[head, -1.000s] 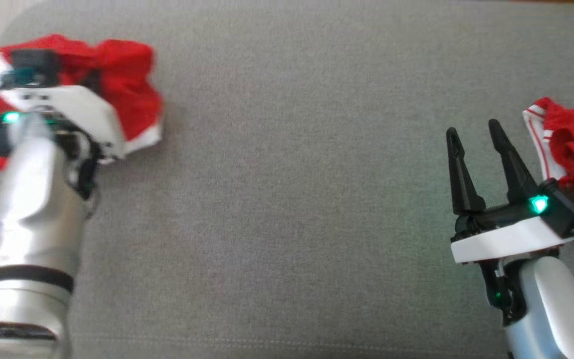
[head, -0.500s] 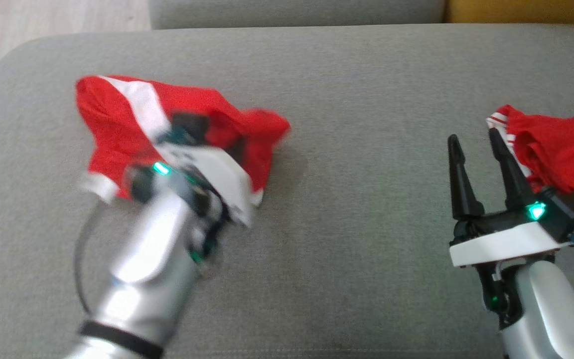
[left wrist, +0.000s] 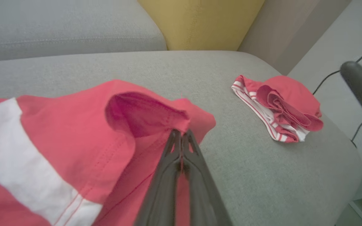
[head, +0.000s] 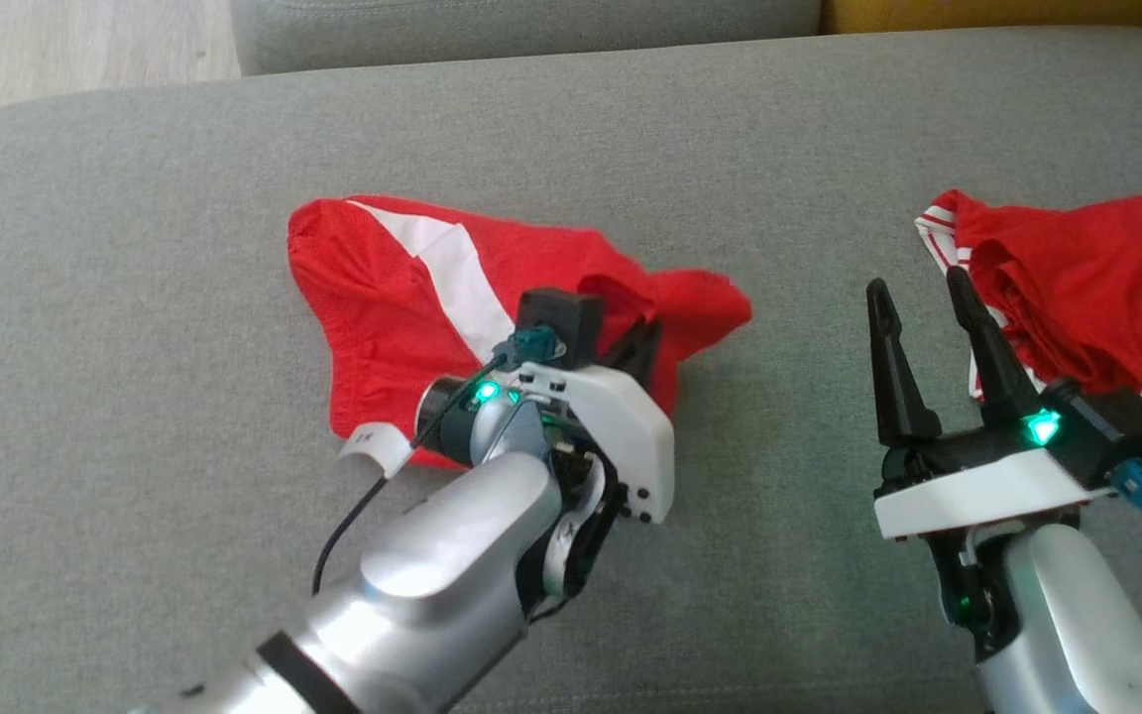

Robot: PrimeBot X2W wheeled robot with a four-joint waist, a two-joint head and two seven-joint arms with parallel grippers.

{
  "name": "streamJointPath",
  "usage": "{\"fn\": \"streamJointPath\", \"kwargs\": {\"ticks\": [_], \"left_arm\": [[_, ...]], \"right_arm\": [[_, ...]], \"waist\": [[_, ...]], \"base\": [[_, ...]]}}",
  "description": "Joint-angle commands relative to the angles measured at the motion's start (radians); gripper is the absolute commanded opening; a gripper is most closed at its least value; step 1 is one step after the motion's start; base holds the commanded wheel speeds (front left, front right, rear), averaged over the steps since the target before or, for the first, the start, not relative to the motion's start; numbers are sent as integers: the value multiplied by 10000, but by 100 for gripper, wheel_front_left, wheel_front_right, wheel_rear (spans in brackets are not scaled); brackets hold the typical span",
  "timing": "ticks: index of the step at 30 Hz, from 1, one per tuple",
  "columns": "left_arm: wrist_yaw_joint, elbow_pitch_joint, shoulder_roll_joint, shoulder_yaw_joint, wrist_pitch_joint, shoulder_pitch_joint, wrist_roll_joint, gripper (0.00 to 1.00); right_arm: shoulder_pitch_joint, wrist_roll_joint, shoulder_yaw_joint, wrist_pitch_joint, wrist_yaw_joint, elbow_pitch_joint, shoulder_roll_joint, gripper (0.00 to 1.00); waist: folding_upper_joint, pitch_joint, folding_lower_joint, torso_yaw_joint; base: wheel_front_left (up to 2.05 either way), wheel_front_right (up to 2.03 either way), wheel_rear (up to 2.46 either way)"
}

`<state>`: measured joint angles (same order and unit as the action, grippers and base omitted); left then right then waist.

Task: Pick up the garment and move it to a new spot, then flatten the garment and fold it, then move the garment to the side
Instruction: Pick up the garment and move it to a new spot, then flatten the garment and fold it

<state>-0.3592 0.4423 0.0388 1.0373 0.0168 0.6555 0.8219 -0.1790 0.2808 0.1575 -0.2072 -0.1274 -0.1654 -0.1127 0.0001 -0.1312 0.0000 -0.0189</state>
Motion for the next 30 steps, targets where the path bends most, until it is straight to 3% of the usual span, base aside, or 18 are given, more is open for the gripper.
{"fn": "streamJointPath", "kwargs": {"ticks": [1,6,10,16,19,23,26,30], "left_arm": [[-188,-79,115,-66,303,714,193,100],[-349,730,115,91,1012,1191,545,100],[-214,1498,187,-249,1633,1490,673,100],[26,1877,1192,-1013,2314,1537,511,100],[367,1183,2061,-1855,2436,998,200,100],[522,-946,2993,-3727,2445,-941,-1017,100],[670,-2246,3084,-4961,2447,-2780,-1701,100],[791,-3206,2607,-6151,2448,-4586,-2461,100]], "right_arm": [[-329,58,203,-111,-33,265,25,100],[-303,32,65,-127,-33,250,-13,100],[-252,-9,-29,-84,-33,268,-55,100],[-111,-68,-94,18,-33,319,-68,100],[57,-162,21,99,-33,291,-51,100],[353,-201,-52,123,-33,300,83,100],[543,-259,41,157,-33,272,155,100],[690,-350,51,160,-33,281,198,100]], "waist": [[-1,-16,0,38],[-1,-40,0,342],[-1,49,0,659],[-1,270,0,1041],[-1,467,0,1170],[-1,611,0,1303],[-1,651,0,1346],[-1,666,0,1553]], "base": [[0,0,0],[0,0,0],[0,0,0],[0,0,0],[0,0,0],[0,0,0],[0,0,0],[0,0,0]]}}
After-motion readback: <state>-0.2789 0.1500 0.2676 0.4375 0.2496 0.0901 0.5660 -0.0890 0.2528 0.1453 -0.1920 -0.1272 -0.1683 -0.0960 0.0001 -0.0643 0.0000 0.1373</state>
